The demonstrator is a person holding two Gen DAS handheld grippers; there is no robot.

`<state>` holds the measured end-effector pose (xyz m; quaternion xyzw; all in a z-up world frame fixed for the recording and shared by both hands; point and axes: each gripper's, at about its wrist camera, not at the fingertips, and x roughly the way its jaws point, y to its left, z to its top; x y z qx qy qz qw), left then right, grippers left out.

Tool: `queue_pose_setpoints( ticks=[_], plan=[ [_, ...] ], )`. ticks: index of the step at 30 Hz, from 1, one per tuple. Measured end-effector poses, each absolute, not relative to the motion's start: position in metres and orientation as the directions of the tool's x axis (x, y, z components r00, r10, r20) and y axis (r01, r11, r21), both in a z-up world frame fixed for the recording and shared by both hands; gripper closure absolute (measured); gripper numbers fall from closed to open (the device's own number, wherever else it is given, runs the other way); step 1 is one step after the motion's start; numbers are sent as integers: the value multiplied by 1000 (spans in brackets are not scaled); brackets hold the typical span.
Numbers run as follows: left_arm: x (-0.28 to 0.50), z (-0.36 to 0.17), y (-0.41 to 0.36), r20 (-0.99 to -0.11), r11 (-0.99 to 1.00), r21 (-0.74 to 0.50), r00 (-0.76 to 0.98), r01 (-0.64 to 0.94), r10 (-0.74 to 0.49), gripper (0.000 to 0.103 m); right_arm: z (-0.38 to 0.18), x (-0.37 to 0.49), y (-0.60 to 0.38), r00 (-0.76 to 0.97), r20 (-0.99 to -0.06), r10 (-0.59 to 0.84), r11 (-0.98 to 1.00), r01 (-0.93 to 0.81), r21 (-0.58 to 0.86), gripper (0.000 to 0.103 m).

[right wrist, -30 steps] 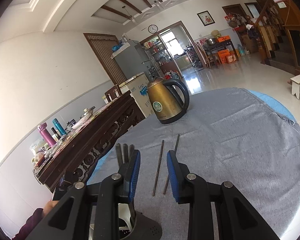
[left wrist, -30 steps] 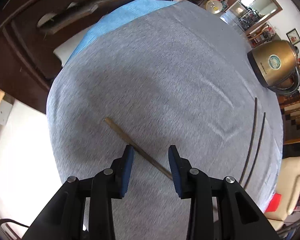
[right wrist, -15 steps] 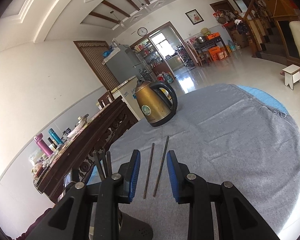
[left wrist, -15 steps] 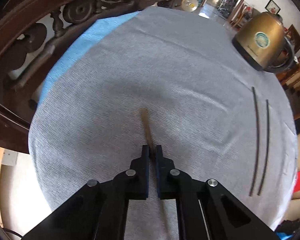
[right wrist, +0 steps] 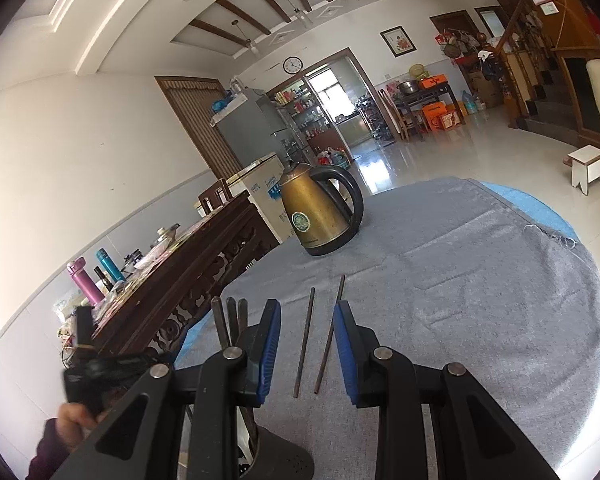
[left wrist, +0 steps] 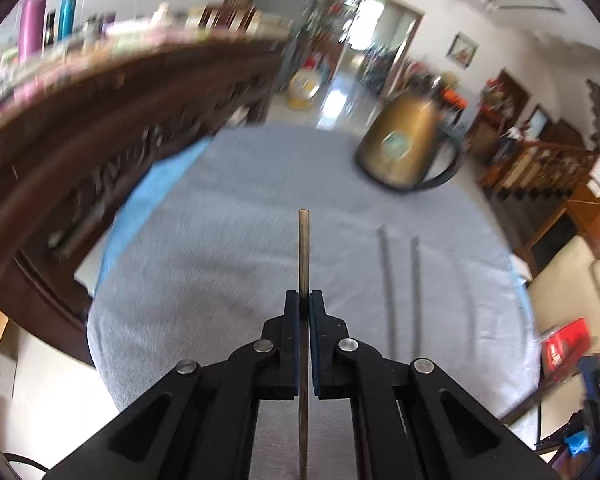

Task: Organize utensils
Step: 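Lower the chopstick into the black cup and open the left tool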

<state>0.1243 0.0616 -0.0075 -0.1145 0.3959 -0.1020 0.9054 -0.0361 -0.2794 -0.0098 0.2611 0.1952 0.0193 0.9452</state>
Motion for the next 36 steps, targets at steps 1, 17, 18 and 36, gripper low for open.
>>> queue_pose_setpoints(
  ticks=[1,17,18,36],
  plan=[
    [118,3,61,-668,950,-293,686,111,-286,99,-10,-36,-279,923,-360,139,862,66,503,73],
    [69,104,31,-399,902,-281,816,327,-419,100,-15,-37,-283,921,-362,141,851,75,520,73],
    [66,103,28,-403,900,-277,810,337,-427,100,-15,-37,-284,921,-362,141,850,75,521,73],
    [40,89,0,-468,856,-288,717,429,-517,102,-17,-41,-284,921,-358,150,844,69,532,73]
  ],
)
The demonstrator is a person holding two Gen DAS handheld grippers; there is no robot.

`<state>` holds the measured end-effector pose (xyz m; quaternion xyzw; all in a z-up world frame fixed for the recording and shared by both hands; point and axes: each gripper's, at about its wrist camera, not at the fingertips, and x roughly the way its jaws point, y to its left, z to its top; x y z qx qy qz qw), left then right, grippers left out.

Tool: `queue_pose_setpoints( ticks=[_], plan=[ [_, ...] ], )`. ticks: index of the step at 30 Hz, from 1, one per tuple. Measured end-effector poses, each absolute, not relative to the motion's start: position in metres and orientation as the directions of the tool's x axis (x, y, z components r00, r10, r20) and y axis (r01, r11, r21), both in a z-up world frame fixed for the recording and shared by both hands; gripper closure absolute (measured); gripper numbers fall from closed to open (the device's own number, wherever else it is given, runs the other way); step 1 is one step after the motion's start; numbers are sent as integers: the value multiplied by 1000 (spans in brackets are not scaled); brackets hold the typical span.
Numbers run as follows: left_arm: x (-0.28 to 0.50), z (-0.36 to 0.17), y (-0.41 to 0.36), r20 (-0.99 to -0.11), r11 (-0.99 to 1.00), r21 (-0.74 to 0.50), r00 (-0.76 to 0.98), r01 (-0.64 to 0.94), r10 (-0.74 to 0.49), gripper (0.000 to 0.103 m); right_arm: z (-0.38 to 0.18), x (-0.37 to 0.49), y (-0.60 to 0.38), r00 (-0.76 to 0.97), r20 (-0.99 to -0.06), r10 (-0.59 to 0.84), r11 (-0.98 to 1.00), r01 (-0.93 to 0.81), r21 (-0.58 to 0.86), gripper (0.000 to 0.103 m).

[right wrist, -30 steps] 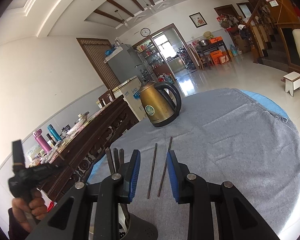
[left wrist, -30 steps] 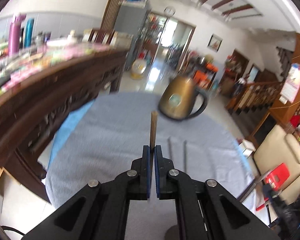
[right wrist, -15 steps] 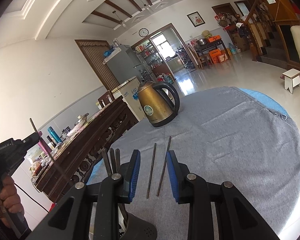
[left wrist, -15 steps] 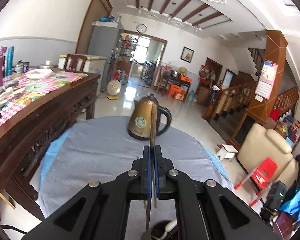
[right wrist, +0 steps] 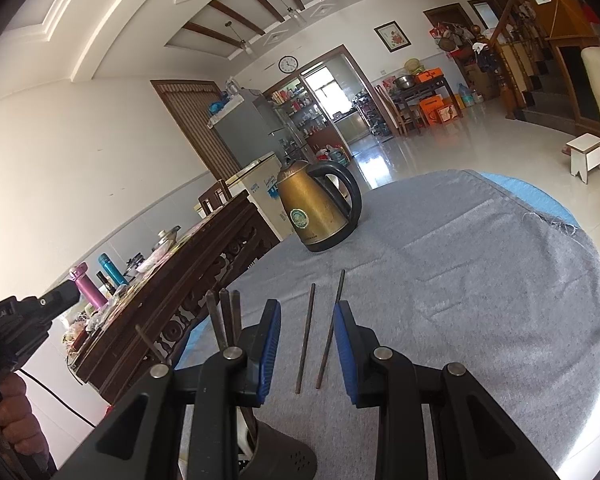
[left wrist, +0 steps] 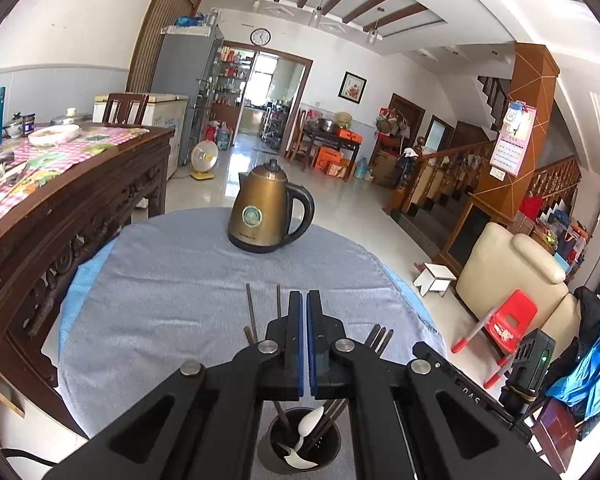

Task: Organize utensils
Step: 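Lower the chopstick into the black cup and open the left tool, then withdraw both open tools from the cup toward the last two chopsticks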

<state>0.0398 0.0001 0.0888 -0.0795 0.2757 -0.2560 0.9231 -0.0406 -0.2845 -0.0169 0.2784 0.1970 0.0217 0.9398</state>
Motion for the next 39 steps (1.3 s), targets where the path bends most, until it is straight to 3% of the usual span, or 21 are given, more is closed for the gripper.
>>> queue_pose_setpoints(
  ticks=[8,14,16,18,19,34,39],
  plan=[
    [43,82,-1,-492,860,-276,706,429,-510,102,-20,-41,-286,918,-363,159,840,67,538,73],
    [50,67,-5,-565,927,-145,740,347,-365,101,-28,-35,-288,901,-392,184,829,72,555,73],
    [54,59,-2,-591,939,-129,736,318,-330,100,-29,-35,-288,901,-394,183,828,75,555,69],
    [58,53,5,-611,951,-122,734,283,-297,97,-30,-34,-288,902,-393,179,827,78,556,53],
    [59,51,8,-617,956,-117,735,267,-281,95,-30,-35,-288,903,-392,177,827,80,557,52],
    [78,27,44,-656,987,-83,738,137,-158,89,-29,-27,-266,887,-432,162,856,91,508,52],
    [86,14,53,-681,991,-85,720,104,-134,79,-31,-23,-264,880,-449,153,860,105,499,52]
  ],
)
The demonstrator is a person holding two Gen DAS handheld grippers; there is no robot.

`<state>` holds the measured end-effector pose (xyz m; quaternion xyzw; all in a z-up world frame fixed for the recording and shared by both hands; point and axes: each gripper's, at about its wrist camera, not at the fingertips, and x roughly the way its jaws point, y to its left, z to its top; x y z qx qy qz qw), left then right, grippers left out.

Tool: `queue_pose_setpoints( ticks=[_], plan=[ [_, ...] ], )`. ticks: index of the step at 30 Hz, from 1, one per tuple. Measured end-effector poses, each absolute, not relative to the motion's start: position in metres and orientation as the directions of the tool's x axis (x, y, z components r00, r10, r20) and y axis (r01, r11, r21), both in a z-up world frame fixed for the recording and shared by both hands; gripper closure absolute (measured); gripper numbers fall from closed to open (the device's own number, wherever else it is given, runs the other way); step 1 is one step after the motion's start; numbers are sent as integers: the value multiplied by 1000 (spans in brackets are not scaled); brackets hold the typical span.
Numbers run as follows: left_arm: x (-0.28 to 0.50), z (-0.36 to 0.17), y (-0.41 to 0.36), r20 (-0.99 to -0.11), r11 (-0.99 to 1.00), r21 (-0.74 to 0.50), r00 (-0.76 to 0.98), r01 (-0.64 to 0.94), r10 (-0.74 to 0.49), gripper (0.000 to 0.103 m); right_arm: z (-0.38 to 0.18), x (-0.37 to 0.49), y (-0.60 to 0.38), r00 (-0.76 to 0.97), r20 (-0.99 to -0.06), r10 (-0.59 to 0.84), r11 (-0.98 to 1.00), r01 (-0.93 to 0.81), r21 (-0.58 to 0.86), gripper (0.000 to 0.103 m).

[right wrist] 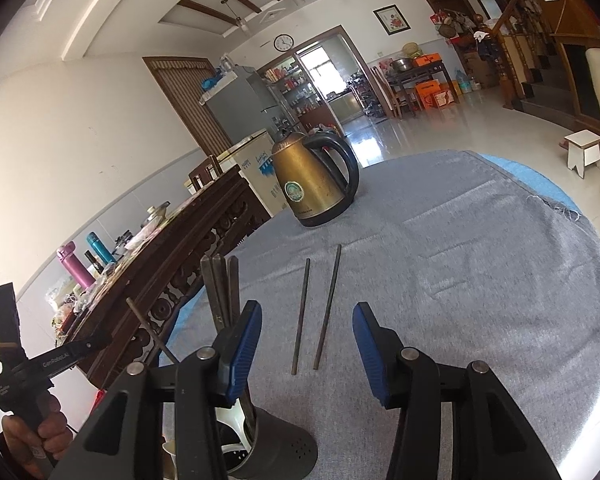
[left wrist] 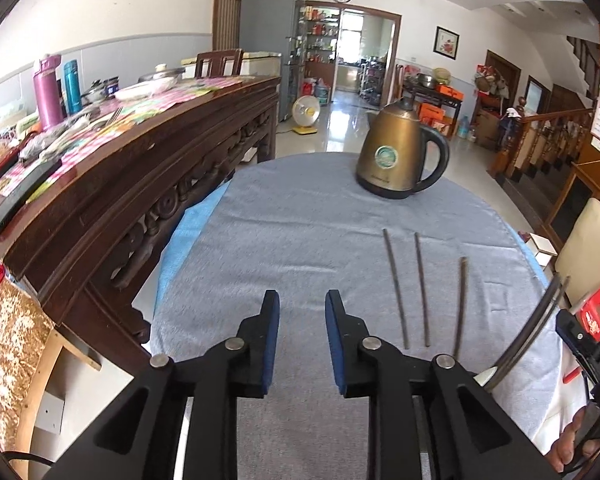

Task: Organize utensils
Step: 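Withdraw both open tools from the cup toward the last two chopsticks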

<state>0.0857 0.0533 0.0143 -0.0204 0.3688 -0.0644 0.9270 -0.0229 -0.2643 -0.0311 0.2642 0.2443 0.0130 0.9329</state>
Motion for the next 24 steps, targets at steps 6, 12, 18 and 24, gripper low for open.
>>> queue_pose_setpoints(
  ticks=[6,12,18,24],
  plan=[
    [96,-7,63,-723,993,-92,681,76,-119,58,-42,-13,-266,863,-482,150,850,137,509,52],
    [107,-37,72,-782,995,-85,615,55,-101,52,-48,-6,-268,849,-510,134,849,167,501,52],
    [108,-77,85,-849,997,-57,523,42,-71,51,-56,6,-263,826,-549,127,857,188,481,52],
    [112,-96,110,-874,998,-56,484,-7,-45,51,-68,18,-261,799,-589,125,849,221,480,52]
  ],
)
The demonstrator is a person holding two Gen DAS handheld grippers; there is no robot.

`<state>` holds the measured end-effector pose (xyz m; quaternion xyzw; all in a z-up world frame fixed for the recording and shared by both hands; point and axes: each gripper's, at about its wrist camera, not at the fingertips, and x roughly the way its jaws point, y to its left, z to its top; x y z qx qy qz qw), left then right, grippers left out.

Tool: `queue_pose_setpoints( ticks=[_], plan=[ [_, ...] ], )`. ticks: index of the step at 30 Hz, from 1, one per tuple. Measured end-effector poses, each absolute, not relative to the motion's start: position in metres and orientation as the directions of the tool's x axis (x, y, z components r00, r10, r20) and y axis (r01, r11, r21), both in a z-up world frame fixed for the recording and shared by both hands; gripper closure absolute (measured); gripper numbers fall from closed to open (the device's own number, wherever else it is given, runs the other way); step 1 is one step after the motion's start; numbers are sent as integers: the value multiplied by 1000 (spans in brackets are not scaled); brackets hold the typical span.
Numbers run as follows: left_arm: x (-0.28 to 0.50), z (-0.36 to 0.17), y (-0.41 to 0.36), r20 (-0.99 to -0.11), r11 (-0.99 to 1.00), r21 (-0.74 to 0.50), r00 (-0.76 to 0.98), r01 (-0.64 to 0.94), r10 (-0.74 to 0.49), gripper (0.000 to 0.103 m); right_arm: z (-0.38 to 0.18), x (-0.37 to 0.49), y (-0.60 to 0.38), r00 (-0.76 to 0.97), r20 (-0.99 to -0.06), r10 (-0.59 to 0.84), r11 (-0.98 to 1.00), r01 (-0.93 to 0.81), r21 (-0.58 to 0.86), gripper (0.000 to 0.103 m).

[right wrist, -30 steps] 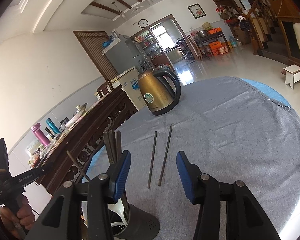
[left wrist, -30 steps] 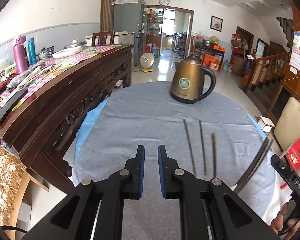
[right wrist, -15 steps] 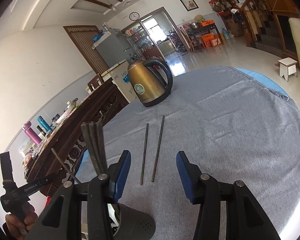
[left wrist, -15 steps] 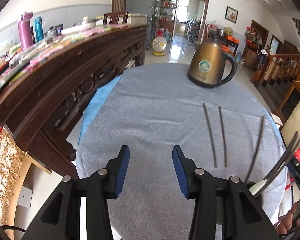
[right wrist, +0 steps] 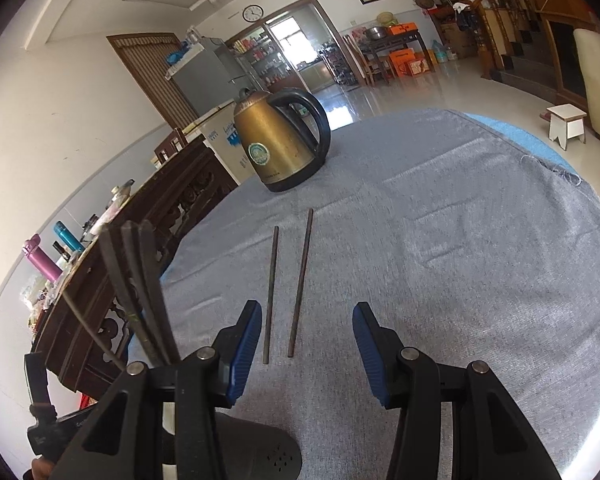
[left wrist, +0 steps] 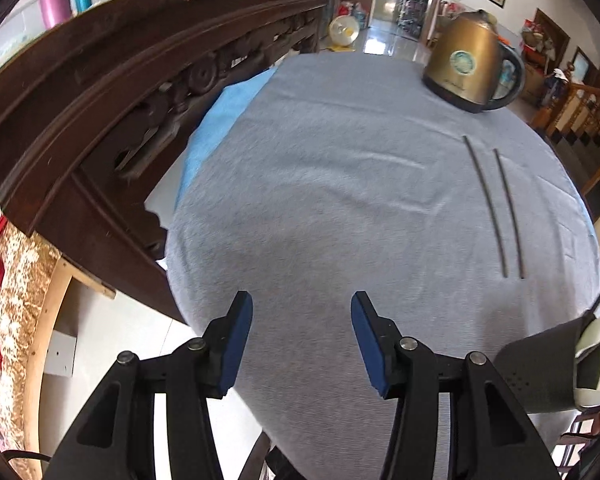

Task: Organize utensils
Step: 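Withdraw both open tools from the cup toward the last two chopsticks, then grasp a chopstick with the right tool while the left tool grasps the other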

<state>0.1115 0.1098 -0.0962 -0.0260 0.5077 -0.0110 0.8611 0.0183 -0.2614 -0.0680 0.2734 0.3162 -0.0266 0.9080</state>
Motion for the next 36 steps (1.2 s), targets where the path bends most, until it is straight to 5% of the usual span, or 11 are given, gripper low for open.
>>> queue_pose_setpoints(
  ticks=[15,30,36],
  plan=[
    [151,-88,121,-859,1000,-19,511,-9,-12,51,-103,65,-282,721,-683,112,837,302,456,52],
    [265,-88,3,-859,986,-39,499,163,-117,50,-115,232,-287,609,-767,201,900,195,390,52],
    [304,-98,-33,-891,981,-19,443,191,-104,50,-135,301,-268,475,-854,213,917,204,342,69]
  ],
)
